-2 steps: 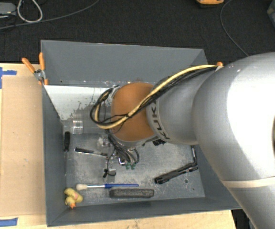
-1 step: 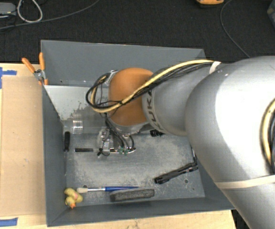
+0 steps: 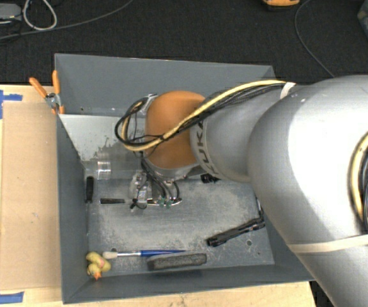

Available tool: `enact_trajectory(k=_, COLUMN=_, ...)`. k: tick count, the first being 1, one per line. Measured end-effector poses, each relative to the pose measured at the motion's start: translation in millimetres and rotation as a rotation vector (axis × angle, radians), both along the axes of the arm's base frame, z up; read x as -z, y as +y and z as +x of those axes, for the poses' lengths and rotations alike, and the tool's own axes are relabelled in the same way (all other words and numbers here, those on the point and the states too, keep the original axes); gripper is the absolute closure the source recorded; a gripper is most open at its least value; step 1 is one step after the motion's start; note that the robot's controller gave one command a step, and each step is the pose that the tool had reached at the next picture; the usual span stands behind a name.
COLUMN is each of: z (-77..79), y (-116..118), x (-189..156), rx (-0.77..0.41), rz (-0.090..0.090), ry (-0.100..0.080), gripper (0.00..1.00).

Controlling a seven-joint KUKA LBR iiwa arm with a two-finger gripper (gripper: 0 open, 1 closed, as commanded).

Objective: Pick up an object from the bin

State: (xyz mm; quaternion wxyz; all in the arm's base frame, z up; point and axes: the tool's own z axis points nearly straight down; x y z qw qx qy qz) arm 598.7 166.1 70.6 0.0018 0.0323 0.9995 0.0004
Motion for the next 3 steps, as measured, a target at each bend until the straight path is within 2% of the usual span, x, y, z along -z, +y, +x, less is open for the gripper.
enact_trajectory(k=1, z=-1.0, y=0, x=-13, rx=0.000, rz=0.000, ry=0.003, gripper=1.00)
enact_trajectory(k=2, z=-3.2, y=-1, x=-45, rx=0.000, rz=-0.002, ry=0.011, gripper=1.00)
enact_trajectory(k=3, z=-0.5, y=-1, x=-81, rx=0.000, rz=0.001, ry=0.001, gripper=1.00)
